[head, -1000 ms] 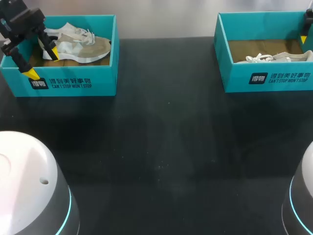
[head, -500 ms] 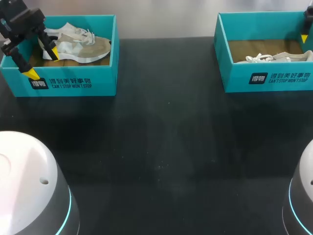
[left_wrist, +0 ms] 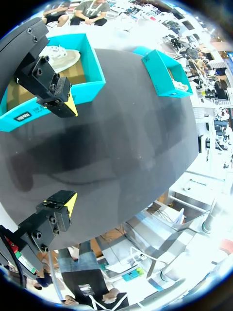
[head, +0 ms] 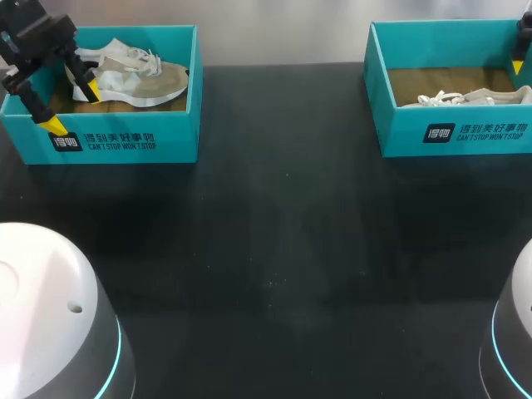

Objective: Take the shoe out of the shoebox, open the shoe tongue, remove and reinsert the insole, then place the shoe into the shoebox

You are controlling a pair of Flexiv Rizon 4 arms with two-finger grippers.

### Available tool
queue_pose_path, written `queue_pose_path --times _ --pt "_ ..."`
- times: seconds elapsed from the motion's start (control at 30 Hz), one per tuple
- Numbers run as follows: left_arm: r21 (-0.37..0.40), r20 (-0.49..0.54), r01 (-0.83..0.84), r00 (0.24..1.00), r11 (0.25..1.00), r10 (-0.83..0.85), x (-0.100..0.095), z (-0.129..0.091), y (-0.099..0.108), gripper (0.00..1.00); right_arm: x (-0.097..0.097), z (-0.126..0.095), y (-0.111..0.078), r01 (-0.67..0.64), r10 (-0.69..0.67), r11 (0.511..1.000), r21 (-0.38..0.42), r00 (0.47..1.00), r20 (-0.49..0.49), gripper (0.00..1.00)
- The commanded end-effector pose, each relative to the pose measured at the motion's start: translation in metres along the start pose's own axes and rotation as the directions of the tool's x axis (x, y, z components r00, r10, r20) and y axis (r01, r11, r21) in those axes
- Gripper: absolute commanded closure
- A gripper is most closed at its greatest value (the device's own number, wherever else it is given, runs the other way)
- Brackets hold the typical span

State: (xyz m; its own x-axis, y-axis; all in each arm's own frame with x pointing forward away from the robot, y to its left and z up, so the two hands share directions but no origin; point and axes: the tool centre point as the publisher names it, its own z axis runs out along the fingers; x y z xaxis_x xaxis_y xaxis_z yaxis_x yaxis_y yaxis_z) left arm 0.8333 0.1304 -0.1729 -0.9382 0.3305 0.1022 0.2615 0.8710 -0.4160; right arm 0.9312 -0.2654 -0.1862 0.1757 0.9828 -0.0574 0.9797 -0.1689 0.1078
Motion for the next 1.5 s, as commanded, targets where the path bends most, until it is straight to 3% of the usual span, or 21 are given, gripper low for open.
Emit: queue_pose_path --times 0.03,0.37,0.57,0.8,0.97,1.23,1.33,1.47,1.5 --pt "-0.028 0.006 -0.027 1.0 0.999 0.027 -0.007 -0.011 0.003 0.0 0.0 0.0 0.0 0.0 0.0 1.0 -0.001 1.0 0.001 0.0" --pt "-0.133 -0.025 -0.098 0.995 0.986 0.096 -0.035 -0.027 0.037 0.0 0.0 0.0 0.0 0.0 0.0 1.0 -0.001 1.0 0.001 0.0" --pt "-0.176 -0.024 -0.001 1.0 0.984 -0.003 -0.054 -0.036 0.068 0.0 0.0 0.0 0.0 0.0 0.0 1.0 -0.001 1.0 0.001 0.0" --pt "-0.183 0.012 0.085 0.996 0.979 -0.085 -0.069 -0.047 0.087 0.0 0.0 0.0 0.0 0.0 0.0 1.0 -0.001 1.0 0.001 0.0" --pt "-0.221 -0.035 -0.03 0.999 0.975 0.023 -0.083 -0.051 0.099 0.0 0.0 0.0 0.0 0.0 0.0 1.0 -0.001 1.0 0.001 0.0" --pt "-0.261 -0.102 -0.235 0.971 0.936 0.216 -0.111 -0.059 0.14 0.0 0.0 0.0 0.0 0.0 0.0 1.0 -0.001 1.0 0.001 0.0" --pt "-0.264 -0.146 -0.341 0.939 0.902 0.312 -0.122 -0.061 0.157 0.0 0.0 0.0 0.0 0.0 0.0 1.0 -0.001 1.0 0.001 0.0" --pt "-0.245 -0.263 -0.569 0.818 0.785 0.511 -0.131 -0.066 0.178 0.0 0.0 0.0 0.0 0.0 0.0 1.0 -0.001 1.0 0.001 0.0" --pt "-0.245 -0.263 -0.569 0.818 0.785 0.511 -0.131 -0.066 0.178 0.0 0.0 0.0 0.0 0.0 0.0 1.0 -0.001 1.0 0.001 0.0"
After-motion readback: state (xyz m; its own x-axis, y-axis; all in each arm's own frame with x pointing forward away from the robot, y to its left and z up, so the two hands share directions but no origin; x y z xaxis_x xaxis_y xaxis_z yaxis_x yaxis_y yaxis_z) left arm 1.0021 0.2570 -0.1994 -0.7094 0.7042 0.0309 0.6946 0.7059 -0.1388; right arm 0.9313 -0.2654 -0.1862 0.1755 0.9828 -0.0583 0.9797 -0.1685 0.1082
